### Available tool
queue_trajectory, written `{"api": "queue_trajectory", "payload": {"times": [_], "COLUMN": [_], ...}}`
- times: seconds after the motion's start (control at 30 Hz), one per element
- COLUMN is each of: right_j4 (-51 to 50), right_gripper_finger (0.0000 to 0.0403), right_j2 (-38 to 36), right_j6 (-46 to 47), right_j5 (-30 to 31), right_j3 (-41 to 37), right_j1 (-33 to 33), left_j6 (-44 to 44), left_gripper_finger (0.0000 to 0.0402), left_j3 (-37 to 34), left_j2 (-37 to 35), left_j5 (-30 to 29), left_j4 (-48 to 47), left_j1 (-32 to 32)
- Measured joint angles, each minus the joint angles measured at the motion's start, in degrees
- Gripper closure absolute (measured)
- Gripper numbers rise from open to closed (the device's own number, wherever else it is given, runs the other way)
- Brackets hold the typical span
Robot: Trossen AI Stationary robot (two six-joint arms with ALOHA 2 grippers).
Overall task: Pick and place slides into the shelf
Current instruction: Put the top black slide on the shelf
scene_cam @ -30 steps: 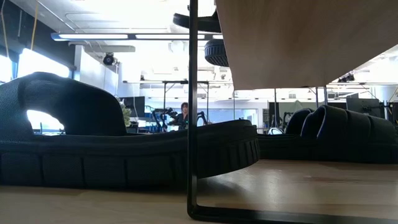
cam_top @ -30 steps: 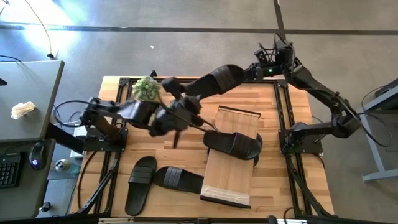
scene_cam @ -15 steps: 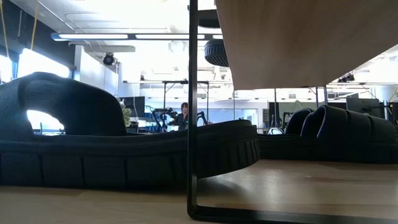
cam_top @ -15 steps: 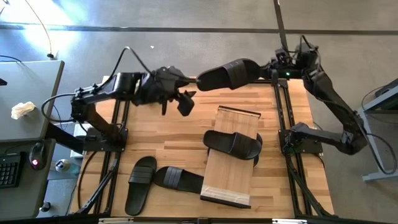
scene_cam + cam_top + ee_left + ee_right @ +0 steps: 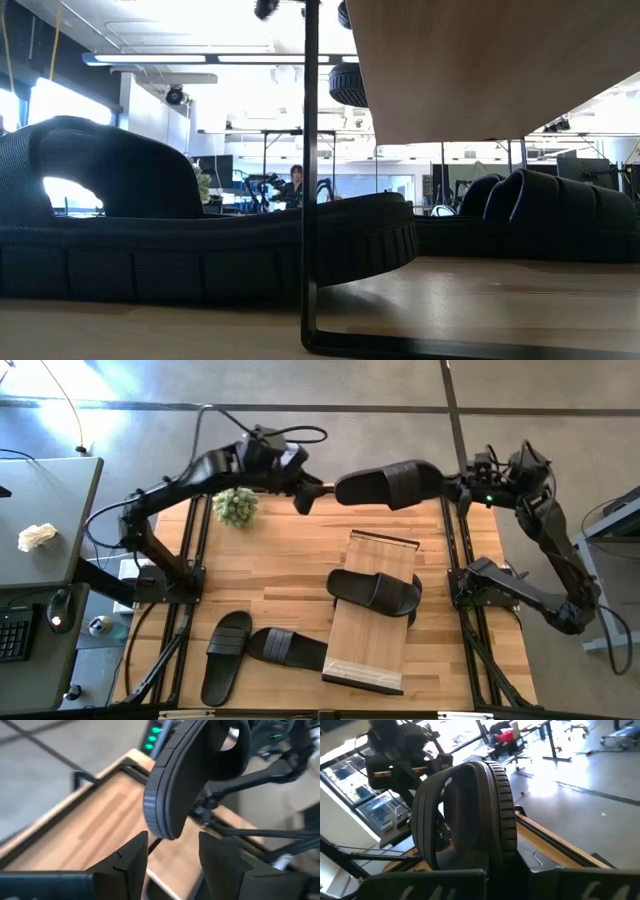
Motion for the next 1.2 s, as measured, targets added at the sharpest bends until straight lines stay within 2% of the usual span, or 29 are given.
{"api": "queue_trajectory", "payload": {"times": [0.13, 0.27, 0.5, 0.6, 0.77, 1.2], "right_j4": [-4.4, -6.0, -5.5, -5.6, -4.6, -3.9], "right_gripper_finger": [0.0390, 0.0390, 0.0390, 0.0390, 0.0389, 0.0389], "right_j2": [-2.2, -3.5, -3.7, -3.2, -2.9, -2.9], "right_j6": [-0.1, 0.5, 1.5, 1.9, 2.5, 2.9], "right_j5": [1.7, 2.9, 2.9, 2.9, 3.0, 2.0], "right_j3": [0.0, 0.0, 0.0, 0.0, 0.0, 0.0], "right_j1": [0.0, 0.0, 0.0, 0.0, 0.0, 0.0], "left_j6": [-2.6, -4.6, -7.3, -7.5, -8.1, -9.1], "left_gripper_finger": [0.0260, 0.0271, 0.0271, 0.0271, 0.0270, 0.0270], "left_j3": [-8.7, -15.4, -21.6, -22.8, -23.1, -23.1], "left_j2": [-0.1, -0.2, -0.5, -0.7, -0.6, -0.6], "left_j5": [9.6, 17.2, 18.6, 19.3, 22.2, 20.3], "left_j4": [14.3, 23.8, 29.1, 34.4, 37.8, 37.4], "left_j1": [2.7, 5.3, 7.7, 7.5, 7.6, 7.5]}}
